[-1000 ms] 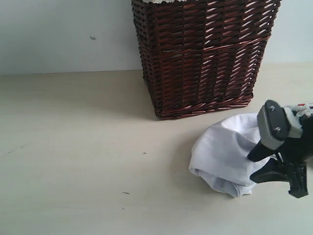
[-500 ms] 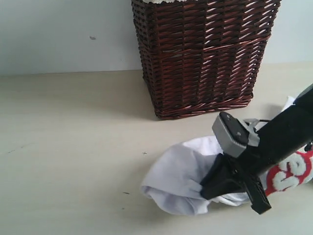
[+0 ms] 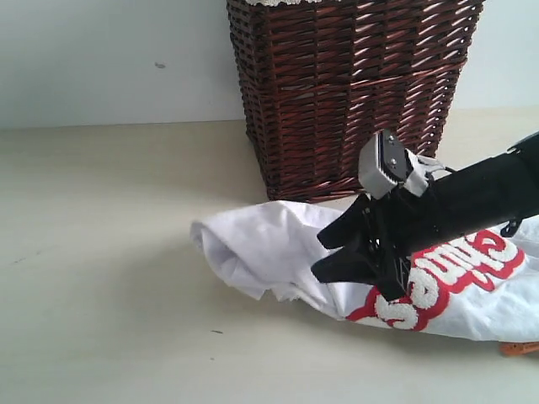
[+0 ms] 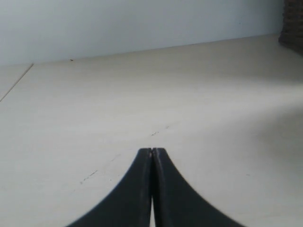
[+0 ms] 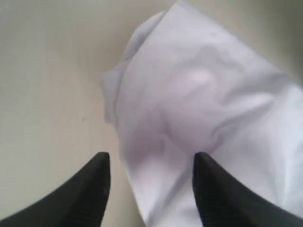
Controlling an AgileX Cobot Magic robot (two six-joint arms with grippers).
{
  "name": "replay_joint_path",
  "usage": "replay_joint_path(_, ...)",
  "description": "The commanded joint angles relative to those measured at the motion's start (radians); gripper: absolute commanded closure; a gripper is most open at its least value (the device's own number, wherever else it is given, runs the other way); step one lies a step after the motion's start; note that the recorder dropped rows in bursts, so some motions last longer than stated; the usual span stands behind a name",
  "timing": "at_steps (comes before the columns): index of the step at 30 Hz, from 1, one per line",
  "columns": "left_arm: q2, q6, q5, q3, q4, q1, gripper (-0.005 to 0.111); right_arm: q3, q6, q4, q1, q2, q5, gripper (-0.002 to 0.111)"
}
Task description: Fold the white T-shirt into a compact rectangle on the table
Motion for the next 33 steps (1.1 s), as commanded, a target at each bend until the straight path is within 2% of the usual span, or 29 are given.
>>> replay_joint_path(1, -0.006, 0.001, -0.004, -0.001, -0.003, -0.005, 0.107, -0.003, 0.031, -0.098, 0.002, -0.072, 0.002, 0.047)
replay_joint_path(3, -0.006, 0.001, -0.004, -0.001, -0.003, -0.005, 0.107, -0.003, 0.073, -0.157, -0.001, -0.197, 0.002, 0.047)
replay_joint_path(6, -0.006, 0.001, -0.004, -0.001, -0.003, -0.005, 0.107, -0.003, 0.165, -0.365, -0.039, -0.322, 0.038, 0.047)
replay_joint_path(7, -0.006, 0.001, -0.004, -0.001, -0.003, -0.005, 0.107, -0.003, 0.263, -0.582, -0.086, -0.361, 0.090, 0.047)
replay_joint_path(8, -0.006, 0.001, -0.004, -0.001, -0.003, -0.005, 0.107, -0.003, 0.325, -0.715, -0.113, -0.364, 0.132, 0.048)
replay_joint_path(10, -0.006, 0.001, -0.004, -0.001, -0.003, -0.005, 0.107, 0.006, 0.487, -1.075, -0.223, -0.324, 0.235, 0.053)
replay_joint_path(12, -0.006, 0.001, -0.004, -0.001, -0.003, -0.005, 0.107, 0.024, 0.495, -1.122, -0.310, -0.289, 0.152, 0.060)
replay_joint_path(14, -0.006, 0.001, -0.004, -0.001, -0.003, -0.005, 0.107, 0.034, 0.487, -1.128, -0.350, -0.246, 0.070, 0.062)
replay_joint_path(30, -0.006, 0.001, -0.004, -0.001, -0.003, -0.005, 0.107, 0.038, 0.635, -1.293, -0.356, -0.069, -0.107, 0.062)
replay_joint_path(33, -0.006, 0.001, -0.004, -0.001, -0.003, -0.005, 0.107, 0.038, 0.646, -1.301, -0.356, -0.042, -0.110, 0.069)
